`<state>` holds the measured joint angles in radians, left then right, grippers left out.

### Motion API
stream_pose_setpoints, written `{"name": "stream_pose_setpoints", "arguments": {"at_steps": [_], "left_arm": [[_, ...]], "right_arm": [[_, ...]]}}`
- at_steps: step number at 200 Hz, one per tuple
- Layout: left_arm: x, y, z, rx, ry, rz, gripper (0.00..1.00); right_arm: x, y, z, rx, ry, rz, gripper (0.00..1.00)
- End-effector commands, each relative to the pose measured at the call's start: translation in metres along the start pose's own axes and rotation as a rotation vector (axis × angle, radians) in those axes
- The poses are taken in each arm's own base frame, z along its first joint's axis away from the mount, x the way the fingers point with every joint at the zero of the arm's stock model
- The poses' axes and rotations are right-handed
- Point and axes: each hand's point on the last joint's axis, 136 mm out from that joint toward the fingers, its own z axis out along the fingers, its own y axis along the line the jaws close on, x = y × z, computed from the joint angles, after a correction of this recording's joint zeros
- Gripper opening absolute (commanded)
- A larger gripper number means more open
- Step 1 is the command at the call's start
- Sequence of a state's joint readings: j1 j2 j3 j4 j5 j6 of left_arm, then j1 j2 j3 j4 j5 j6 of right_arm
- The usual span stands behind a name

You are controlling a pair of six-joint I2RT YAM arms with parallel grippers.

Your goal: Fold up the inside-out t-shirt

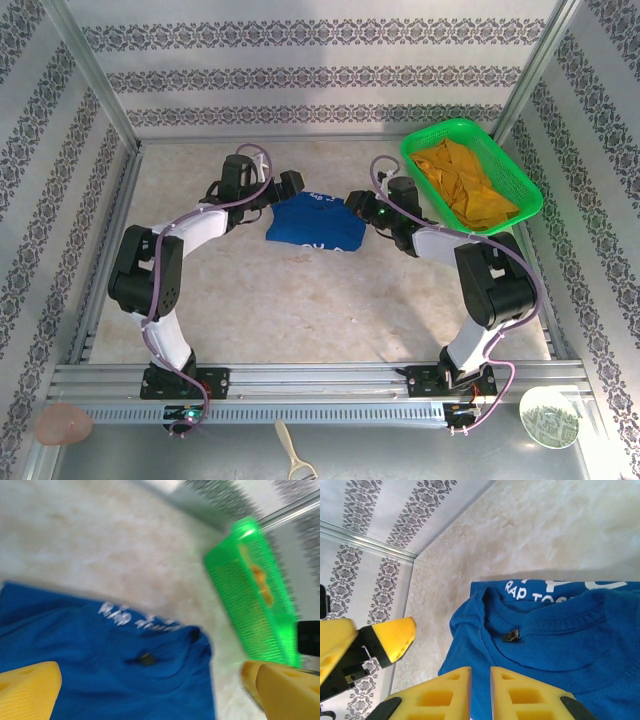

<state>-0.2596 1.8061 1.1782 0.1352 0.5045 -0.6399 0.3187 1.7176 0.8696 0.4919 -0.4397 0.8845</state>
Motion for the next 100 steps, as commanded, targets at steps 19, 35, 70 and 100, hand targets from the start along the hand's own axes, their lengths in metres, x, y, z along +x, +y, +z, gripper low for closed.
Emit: {"name": "stream_pose_setpoints", "arguments": {"at_steps": [19,35,70,100], "left_arm": [[0.042,0.059,0.001,-0.255,0.241,0.034,1.0],[0.054,0.067,0.009,-0.252,0.313,0.025,1.0],[0.081,0.08,0.021,-0.232,0.403,-0.02,1.0],[0.097,0.076,0.031,-0.141,0.43,-0.075,1.0]], "right_arm": [[0.025,-0.027,0.016,0.044,0.065,0.025,0.18],[0.034,-0.039,0.021,0.067,0.081,0.034,0.17],[0.05,-0.063,0.029,0.107,0.11,0.055,0.16],[0.058,-0.074,0.032,0.122,0.122,0.074,0.16]]}}
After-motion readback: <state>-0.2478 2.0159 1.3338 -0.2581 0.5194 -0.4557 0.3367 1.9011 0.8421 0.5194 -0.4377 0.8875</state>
